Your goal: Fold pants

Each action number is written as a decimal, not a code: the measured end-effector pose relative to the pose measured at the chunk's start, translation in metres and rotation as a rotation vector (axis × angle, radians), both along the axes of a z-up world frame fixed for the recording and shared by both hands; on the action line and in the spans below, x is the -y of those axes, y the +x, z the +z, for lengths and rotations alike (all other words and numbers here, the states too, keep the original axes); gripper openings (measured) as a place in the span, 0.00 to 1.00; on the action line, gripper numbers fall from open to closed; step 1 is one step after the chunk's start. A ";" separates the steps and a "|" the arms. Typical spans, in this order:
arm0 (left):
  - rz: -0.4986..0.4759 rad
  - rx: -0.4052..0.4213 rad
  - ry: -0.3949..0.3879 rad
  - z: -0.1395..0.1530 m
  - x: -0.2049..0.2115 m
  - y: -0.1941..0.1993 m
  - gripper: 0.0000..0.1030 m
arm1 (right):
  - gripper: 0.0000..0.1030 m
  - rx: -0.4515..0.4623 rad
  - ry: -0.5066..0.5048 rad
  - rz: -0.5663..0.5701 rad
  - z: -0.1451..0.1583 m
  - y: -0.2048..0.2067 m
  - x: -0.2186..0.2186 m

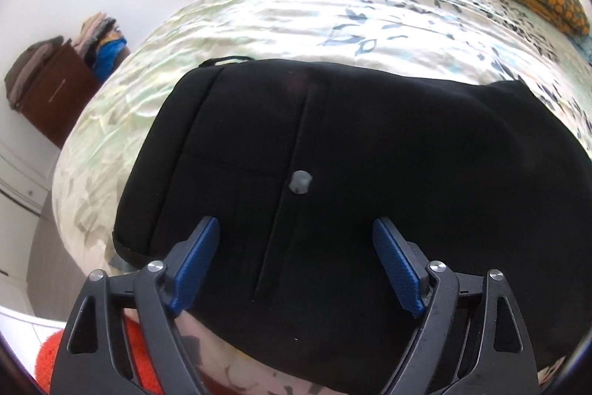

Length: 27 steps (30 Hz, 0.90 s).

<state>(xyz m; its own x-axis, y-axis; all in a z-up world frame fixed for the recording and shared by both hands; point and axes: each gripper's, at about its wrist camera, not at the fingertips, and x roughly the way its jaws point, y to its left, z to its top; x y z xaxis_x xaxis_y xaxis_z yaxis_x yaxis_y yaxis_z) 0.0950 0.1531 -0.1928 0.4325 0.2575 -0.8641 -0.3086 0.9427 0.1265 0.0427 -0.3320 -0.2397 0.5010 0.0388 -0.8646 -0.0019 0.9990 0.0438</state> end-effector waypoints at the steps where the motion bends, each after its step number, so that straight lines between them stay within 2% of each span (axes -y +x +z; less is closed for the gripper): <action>1: 0.012 0.000 -0.010 0.001 -0.004 0.000 0.85 | 1.00 0.002 0.001 0.001 0.000 0.000 0.000; 5: -0.013 -0.001 0.027 0.000 0.002 0.005 0.86 | 1.00 0.006 0.003 0.003 0.000 -0.001 0.001; 9: 0.000 0.005 0.012 0.002 0.004 0.011 0.85 | 1.00 0.005 0.003 0.003 0.000 -0.001 0.001; 11: 0.000 0.014 0.017 0.010 0.007 0.008 0.84 | 1.00 0.005 0.003 0.003 0.000 -0.001 0.001; 16: -0.073 0.101 -0.004 0.041 0.033 -0.007 0.84 | 1.00 0.007 0.004 0.004 0.000 -0.001 0.000; 19: -0.151 0.140 -0.057 0.056 0.064 -0.015 0.84 | 1.00 0.006 0.003 0.004 0.000 -0.001 0.001; 22: -0.276 0.154 -0.099 0.064 0.107 -0.021 0.84 | 1.00 0.005 0.002 0.002 -0.001 0.000 0.001; 27: -0.491 0.119 -0.089 0.052 0.183 -0.031 0.84 | 1.00 0.006 0.001 0.002 -0.001 0.000 0.001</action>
